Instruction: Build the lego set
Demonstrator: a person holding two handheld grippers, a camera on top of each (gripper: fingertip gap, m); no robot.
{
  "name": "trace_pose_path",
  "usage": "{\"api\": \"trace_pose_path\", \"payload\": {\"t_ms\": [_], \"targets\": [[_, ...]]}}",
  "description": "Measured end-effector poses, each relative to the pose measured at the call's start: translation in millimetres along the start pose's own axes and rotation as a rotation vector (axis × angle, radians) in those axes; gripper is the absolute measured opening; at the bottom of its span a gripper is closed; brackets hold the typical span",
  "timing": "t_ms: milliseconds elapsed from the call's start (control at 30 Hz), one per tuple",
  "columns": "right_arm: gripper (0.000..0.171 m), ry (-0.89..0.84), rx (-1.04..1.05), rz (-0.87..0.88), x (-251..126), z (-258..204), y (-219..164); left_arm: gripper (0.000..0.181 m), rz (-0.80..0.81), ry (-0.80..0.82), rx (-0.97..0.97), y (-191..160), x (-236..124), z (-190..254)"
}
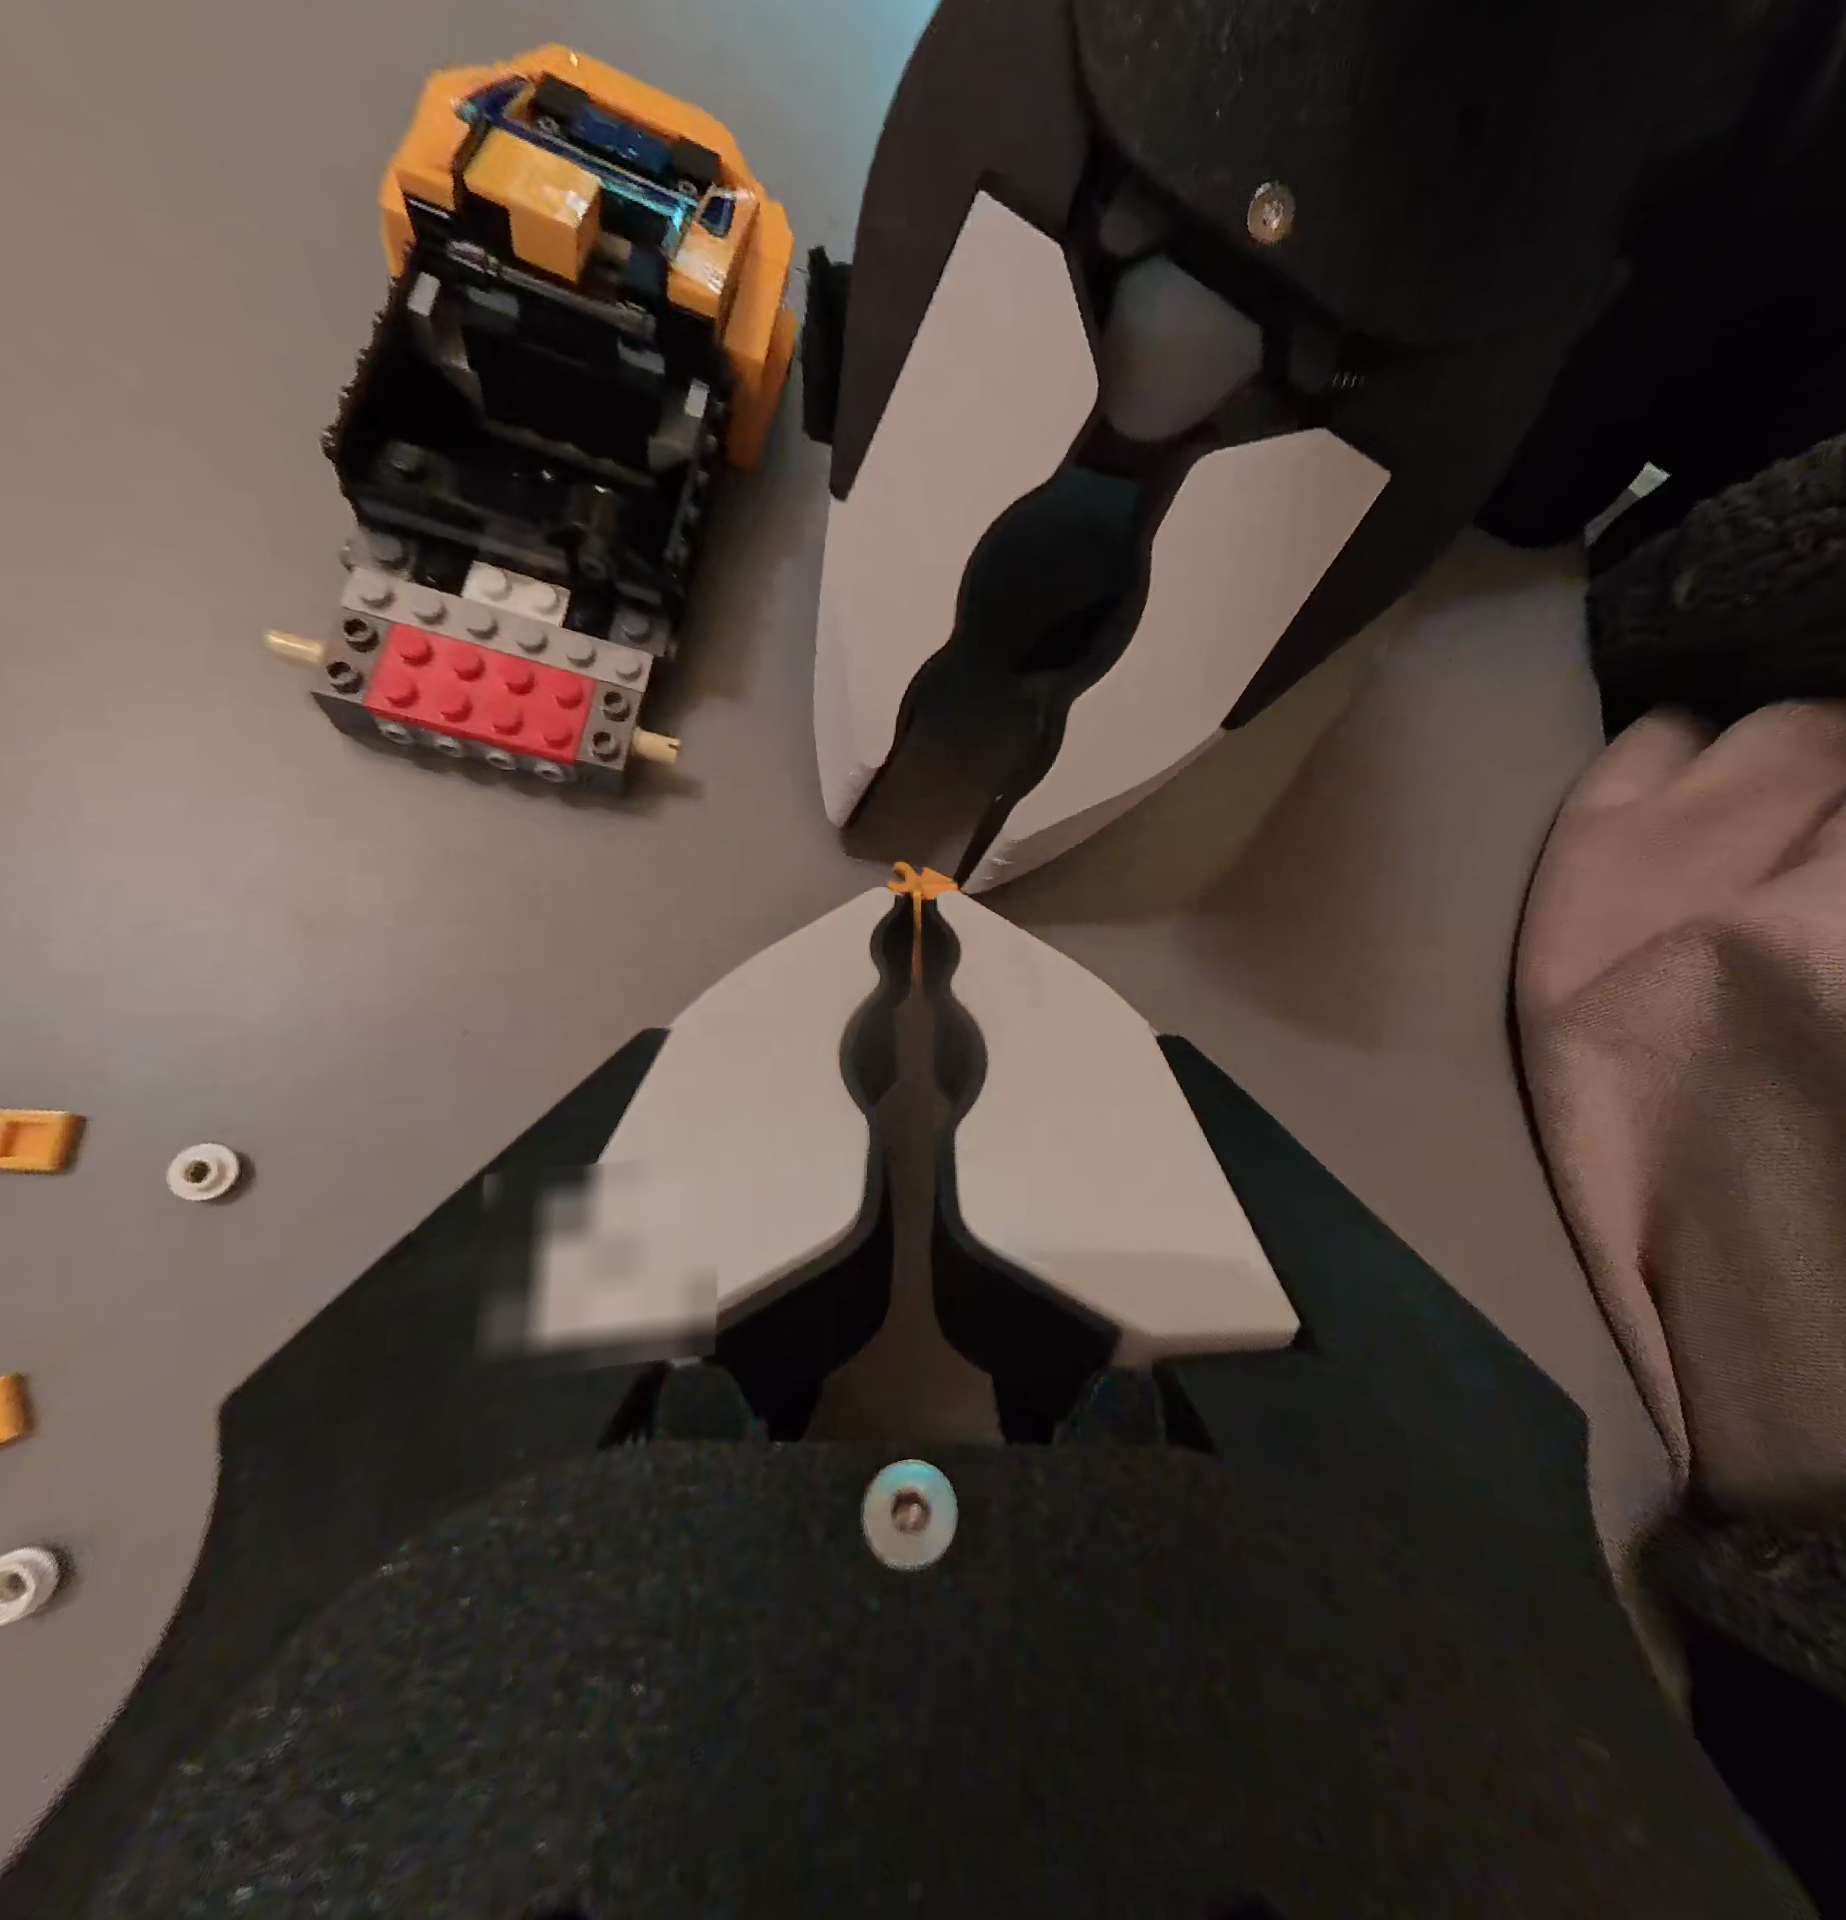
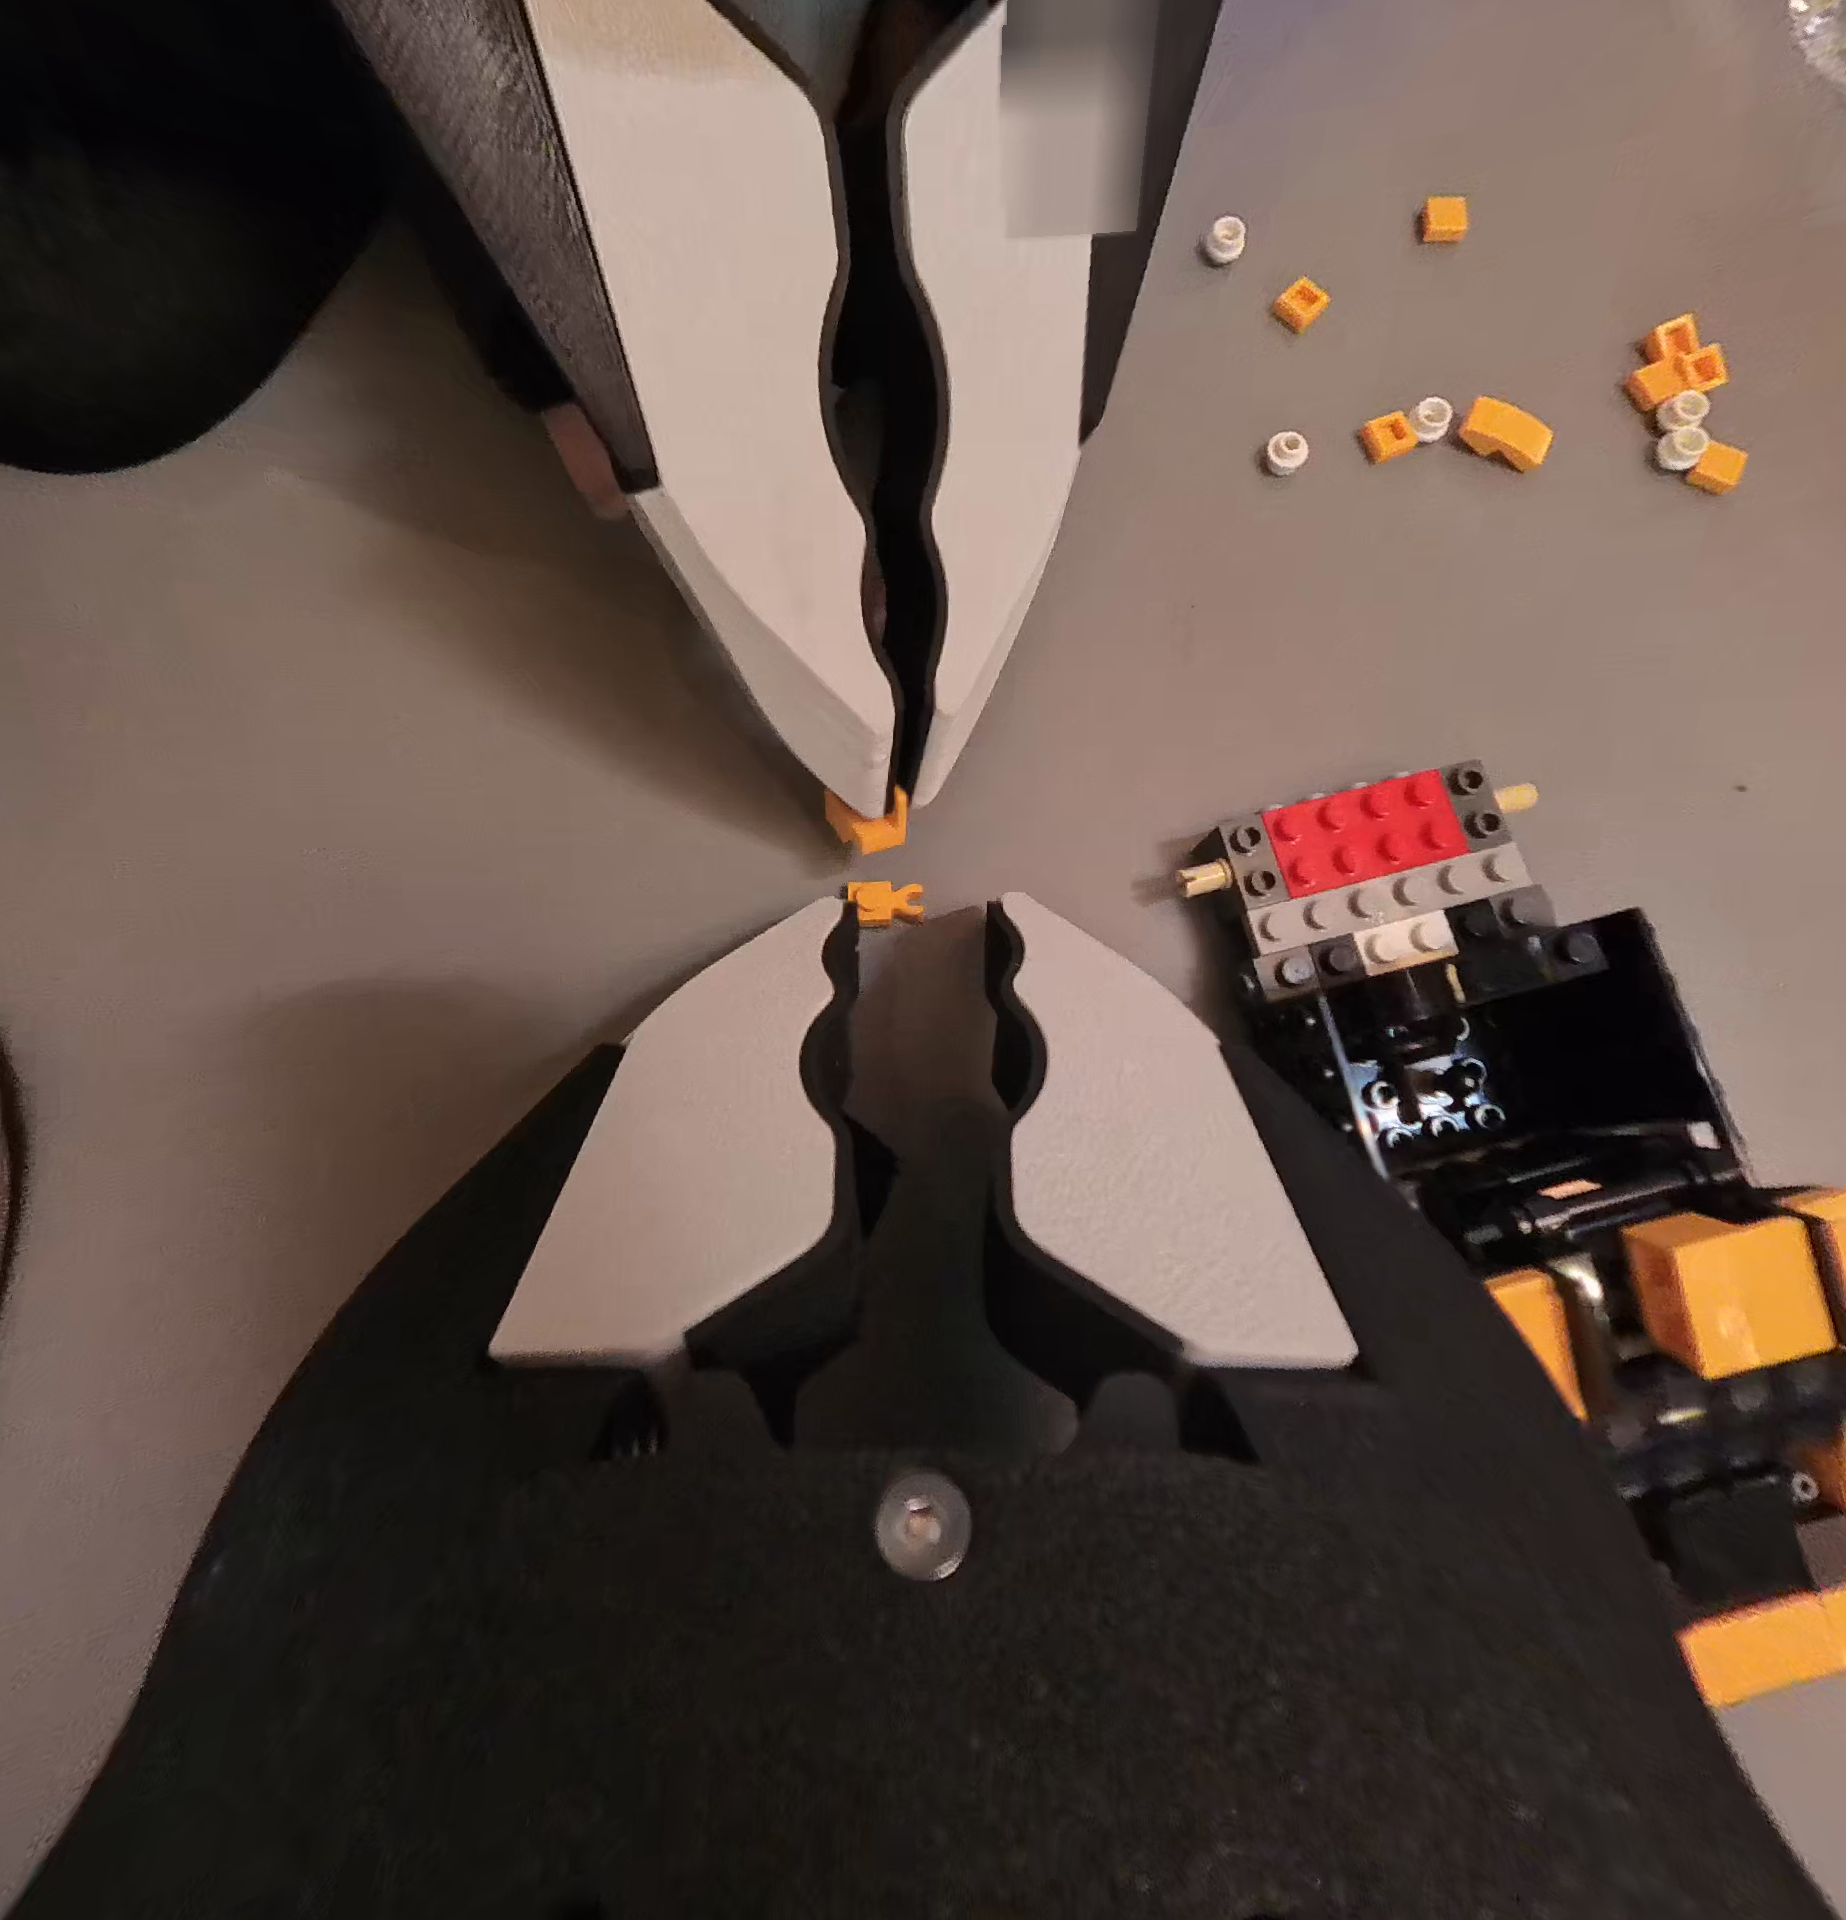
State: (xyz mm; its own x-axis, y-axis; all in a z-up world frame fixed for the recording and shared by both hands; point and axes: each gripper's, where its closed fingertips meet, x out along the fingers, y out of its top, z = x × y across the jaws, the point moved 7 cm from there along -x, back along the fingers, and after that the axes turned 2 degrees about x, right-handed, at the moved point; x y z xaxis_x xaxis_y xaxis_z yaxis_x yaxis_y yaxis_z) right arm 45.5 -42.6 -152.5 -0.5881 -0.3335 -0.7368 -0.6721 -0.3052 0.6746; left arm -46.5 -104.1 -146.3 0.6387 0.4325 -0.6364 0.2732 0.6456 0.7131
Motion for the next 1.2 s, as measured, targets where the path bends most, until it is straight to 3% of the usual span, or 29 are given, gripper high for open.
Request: {"api": "trace_pose_path", "payload": {"t_ms": [167,533,767,1200], "targets": [[0.024,0.039,-0.026,0.004,-0.5,-2.8,1.4,0.001,-0.031,-0.016,-0.001,-1.6,2.7,3.3],[0.02,-0.054,0.012,0.007,3.9,-4.8,5.6,0.001,-0.033,-0.006,-0.017,-1.2,0.8,1.7],[0.02,0.021,-0.065,0.061,-8.6,0.2,3.3,0.001,-0.034,0.014,-0.026,-1.3,-2.2,-2.0],[0.021,0.191,-0.273,-0.06,-4.6,7.6,3.7,0.001,-0.056,0.035,-0.036,-5.5,-1.2,-8.2]]}}
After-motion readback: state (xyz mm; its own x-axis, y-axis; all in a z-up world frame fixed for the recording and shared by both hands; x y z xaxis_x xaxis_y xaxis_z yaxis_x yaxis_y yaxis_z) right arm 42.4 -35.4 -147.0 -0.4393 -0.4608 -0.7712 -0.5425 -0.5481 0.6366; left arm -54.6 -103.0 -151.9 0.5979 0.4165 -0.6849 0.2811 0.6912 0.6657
